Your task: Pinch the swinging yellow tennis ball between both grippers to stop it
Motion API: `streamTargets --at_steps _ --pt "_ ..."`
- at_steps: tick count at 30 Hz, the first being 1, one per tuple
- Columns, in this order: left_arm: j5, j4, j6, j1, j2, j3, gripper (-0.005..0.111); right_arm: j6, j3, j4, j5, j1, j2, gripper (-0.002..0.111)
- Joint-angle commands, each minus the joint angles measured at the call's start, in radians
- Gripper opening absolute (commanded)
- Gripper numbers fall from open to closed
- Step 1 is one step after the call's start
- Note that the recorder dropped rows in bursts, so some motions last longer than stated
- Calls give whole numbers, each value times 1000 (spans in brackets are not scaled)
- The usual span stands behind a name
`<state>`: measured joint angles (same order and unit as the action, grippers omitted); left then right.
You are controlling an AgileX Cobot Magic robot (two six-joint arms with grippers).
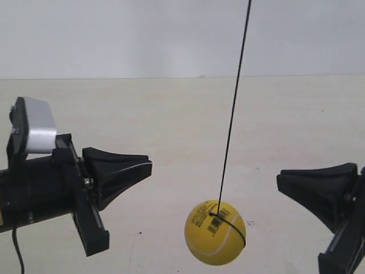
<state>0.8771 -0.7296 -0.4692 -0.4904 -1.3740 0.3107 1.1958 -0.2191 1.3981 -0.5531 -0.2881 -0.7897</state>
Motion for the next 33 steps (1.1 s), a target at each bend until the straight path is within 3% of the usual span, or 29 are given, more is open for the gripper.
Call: streamTargets --at_steps 1,11,19,33 --pt "-18 59 17 -9 120 -45 5 85 -3 33 25 -1 165 0" --pt "-22 202 17 -9 383 -124 5 301 -3 66 112 -1 564 0" --pt "-43 218 8 -9 572 -161 5 323 -3 66 179 -1 777 0" --pt "-195 218 -138 -9 944 -161 5 354 -3 66 182 -1 790 0"
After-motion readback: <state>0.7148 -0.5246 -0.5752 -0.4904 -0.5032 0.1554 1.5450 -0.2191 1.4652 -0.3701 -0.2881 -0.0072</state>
